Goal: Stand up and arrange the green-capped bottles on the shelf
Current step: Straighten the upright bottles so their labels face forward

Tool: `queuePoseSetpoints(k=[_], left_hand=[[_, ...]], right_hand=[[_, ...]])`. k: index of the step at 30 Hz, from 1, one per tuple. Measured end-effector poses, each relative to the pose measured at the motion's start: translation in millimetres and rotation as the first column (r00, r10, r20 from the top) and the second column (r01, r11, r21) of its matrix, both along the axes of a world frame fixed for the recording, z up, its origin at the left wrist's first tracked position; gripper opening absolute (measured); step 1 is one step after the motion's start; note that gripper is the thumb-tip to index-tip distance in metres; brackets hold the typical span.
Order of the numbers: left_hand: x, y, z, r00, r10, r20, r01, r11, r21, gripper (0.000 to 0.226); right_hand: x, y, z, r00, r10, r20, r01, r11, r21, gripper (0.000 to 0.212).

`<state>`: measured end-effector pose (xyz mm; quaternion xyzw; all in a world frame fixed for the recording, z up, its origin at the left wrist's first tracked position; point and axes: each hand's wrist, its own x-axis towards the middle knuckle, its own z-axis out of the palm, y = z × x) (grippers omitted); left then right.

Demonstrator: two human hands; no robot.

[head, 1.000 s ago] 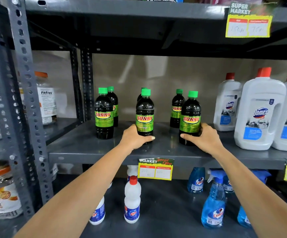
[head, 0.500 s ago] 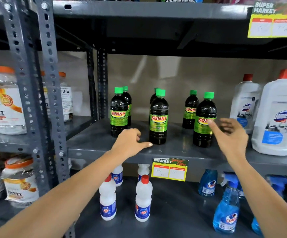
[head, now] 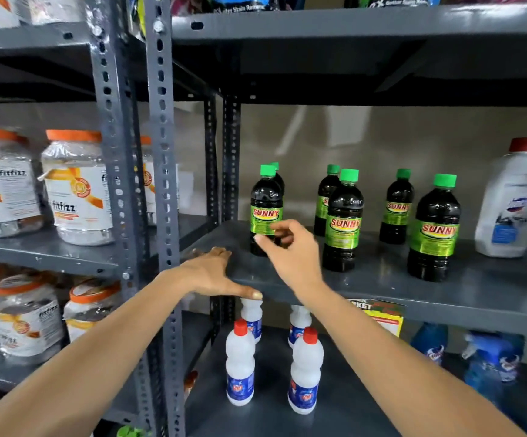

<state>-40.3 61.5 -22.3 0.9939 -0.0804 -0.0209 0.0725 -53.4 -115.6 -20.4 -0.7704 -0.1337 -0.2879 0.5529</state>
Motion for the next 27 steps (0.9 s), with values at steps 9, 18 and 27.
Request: queuePoseSetpoints(k=[9, 18, 27], left_hand=[[3.2, 5.1, -3.1, 0.999, -0.04, 0.036, 0.038, 0.998, 0.042, 0.15], [-4.2, 3.0, 0.0, 0.997, -0.045, 0.055, 0.043, 0.998, 0.049, 0.143], [-5.7, 2.8, -1.5, 0.998, -0.021, 0.055, 0.018, 0.998, 0.057, 0.151]], right_hand=[[71.3, 5.3, 6.8, 0.917, 0.049, -0.396, -0.051, 0.999, 0.006, 0.062], [61.5, 13.7, 0.3, 0.935, 0.084, -0.345, -0.135, 0.983, -0.126, 0.073], [52.9, 14.8, -0.6, 0.922, 0.101, -0.374, -0.17, 0.973, -0.155, 0.084]])
